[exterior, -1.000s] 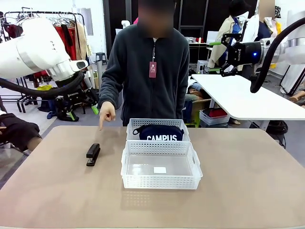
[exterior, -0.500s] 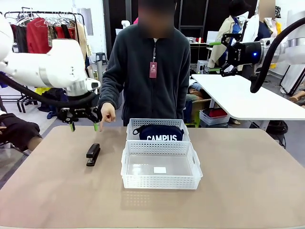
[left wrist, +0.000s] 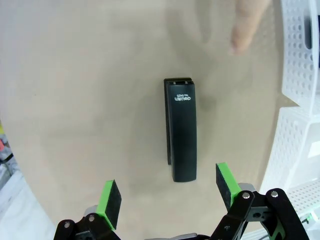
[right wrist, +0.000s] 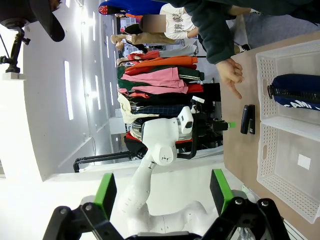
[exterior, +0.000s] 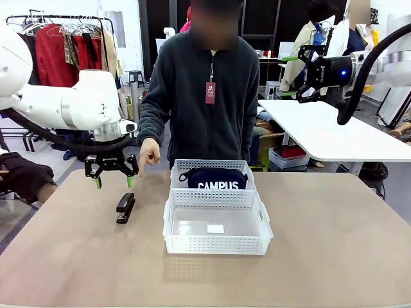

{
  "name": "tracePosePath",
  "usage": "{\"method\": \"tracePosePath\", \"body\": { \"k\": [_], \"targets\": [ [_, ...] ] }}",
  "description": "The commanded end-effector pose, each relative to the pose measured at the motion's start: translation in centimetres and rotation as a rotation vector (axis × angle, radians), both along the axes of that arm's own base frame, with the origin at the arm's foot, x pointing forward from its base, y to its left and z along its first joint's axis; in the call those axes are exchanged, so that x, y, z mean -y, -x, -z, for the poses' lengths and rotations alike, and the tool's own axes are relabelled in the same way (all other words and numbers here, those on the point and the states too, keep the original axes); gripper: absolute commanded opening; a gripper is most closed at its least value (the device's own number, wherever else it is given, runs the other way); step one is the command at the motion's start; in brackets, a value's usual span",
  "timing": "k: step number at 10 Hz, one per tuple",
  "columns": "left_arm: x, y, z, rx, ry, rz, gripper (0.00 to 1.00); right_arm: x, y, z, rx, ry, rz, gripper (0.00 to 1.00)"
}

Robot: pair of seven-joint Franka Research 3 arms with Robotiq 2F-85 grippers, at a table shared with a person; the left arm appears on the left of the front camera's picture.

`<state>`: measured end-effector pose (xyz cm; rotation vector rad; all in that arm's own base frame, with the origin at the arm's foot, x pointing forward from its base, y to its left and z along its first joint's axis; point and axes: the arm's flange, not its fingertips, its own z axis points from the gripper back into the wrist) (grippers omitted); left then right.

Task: Distribute items into two baskets.
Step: Pick up the Stapler that the person points to.

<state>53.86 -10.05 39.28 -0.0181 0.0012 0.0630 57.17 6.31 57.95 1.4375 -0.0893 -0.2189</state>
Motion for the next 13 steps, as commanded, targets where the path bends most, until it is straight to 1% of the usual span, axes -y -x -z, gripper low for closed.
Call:
{"method": "tracePosePath", "body": {
  "k": [1, 6, 8, 9, 13],
  "targets": [
    [0.4, -0.6, 0.8, 0.009, -0.020, -0.040, 1.00, -0.2, 0.1, -0.4, -0.006, -0.001, 0.007, 1.00],
    [1.4, -1.3, 4.4, -0.054, -0.020, 0.020, 1.00, -0.2, 0.1, -0.4, -0.006, -0.001, 0.007, 1.00],
    [1.4, -1.2, 5.3, -0.075, -0.028, 0.051, 1.00, -0.2, 0.1, -0.4, -0.006, -0.001, 0.007, 1.00],
    [1.6, -1.1, 5.5, -0.078, -0.042, 0.078, 0.89, -0.2, 0.1, -0.4, -0.006, -0.001, 0.007, 1.00],
    [1.4, -1.3, 5.9, -0.074, -0.041, 0.072, 0.12, -0.2, 0.1, -0.4, -0.006, -0.001, 0.007, 1.00]
  ]
}}
